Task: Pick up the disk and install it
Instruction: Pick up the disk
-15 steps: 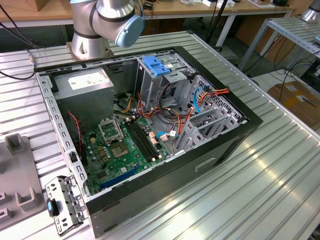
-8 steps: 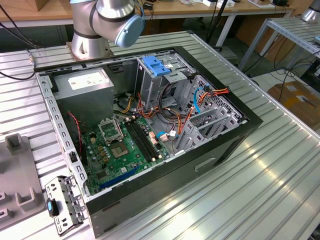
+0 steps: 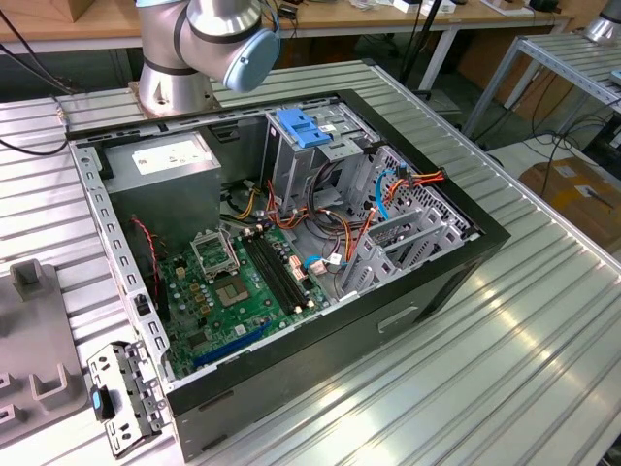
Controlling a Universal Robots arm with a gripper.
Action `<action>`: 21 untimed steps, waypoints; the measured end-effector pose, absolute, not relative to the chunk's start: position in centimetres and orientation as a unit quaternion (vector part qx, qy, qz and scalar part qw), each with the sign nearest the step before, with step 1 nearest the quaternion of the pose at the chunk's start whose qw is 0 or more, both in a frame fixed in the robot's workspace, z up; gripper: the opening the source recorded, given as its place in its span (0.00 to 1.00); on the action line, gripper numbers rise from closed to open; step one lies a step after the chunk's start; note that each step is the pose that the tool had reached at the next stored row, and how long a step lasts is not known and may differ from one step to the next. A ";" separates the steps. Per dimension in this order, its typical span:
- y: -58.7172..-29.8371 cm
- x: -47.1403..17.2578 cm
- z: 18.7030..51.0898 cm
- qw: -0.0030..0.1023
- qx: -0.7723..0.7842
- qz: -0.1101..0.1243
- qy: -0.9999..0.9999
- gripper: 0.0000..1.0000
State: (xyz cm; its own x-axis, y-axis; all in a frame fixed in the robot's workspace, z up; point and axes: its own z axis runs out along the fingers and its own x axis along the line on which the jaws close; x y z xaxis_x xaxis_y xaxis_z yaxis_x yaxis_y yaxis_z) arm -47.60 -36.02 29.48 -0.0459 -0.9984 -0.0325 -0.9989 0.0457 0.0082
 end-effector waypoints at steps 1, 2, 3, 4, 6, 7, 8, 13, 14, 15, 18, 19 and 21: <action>-36.0 -47.6 29.5 0.009 -0.691 0.014 0.723 0.46; -36.0 -47.6 29.5 0.009 -0.691 0.014 0.723 0.46; -36.0 -47.6 29.5 0.009 -0.691 0.014 0.723 0.39; -36.0 -47.6 29.5 0.009 -0.691 0.014 0.723 0.39; -36.0 -47.6 29.4 0.009 -0.691 0.014 0.723 0.37; -36.0 -47.6 29.4 0.009 -0.691 0.014 0.723 0.37; -36.0 -47.6 29.4 0.009 -0.691 0.014 0.723 0.37; -36.0 -47.6 29.4 0.009 -0.691 0.014 0.723 0.37; -36.0 -47.6 29.4 0.009 -0.691 0.014 0.723 0.37; -36.0 -47.6 29.4 0.009 -0.691 0.014 0.723 0.37; -36.0 -47.6 29.4 0.009 -0.691 0.014 0.723 0.37; -36.0 -47.6 29.4 0.009 -0.691 0.014 0.723 0.37; -36.0 -47.6 29.3 0.009 -0.691 0.014 0.723 0.37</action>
State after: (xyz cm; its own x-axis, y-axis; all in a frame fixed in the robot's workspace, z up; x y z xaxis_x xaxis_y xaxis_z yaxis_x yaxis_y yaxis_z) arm -47.60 -36.02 29.34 -0.0459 -0.9984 -0.0325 -0.9989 0.0457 0.0082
